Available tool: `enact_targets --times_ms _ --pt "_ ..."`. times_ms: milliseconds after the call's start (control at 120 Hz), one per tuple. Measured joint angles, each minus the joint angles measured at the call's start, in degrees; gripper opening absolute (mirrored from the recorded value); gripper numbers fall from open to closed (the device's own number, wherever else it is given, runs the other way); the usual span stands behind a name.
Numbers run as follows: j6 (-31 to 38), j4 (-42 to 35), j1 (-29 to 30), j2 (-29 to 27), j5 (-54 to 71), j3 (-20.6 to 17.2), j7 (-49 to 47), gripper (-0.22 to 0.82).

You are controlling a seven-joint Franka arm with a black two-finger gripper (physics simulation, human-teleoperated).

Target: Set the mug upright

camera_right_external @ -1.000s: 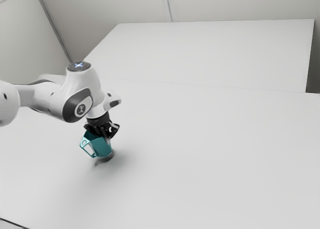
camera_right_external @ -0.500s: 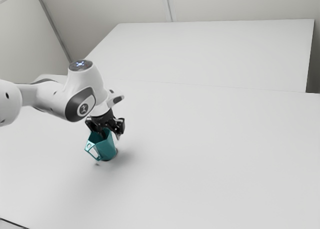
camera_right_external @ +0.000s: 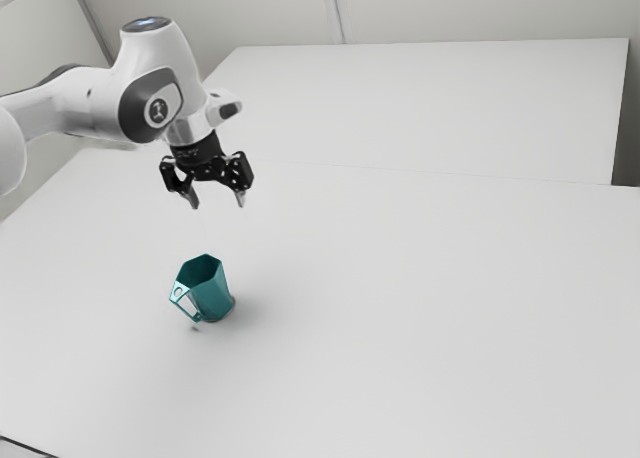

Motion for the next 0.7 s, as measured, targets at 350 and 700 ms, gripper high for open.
enact_targets --times_ms 350,700 --pt "-14.4 14.7 1.3 3.1 -0.8 0.1 4.0 0.57" --pt "-22.4 25.1 -0.5 4.8 -0.6 0.3 7.2 0.58"
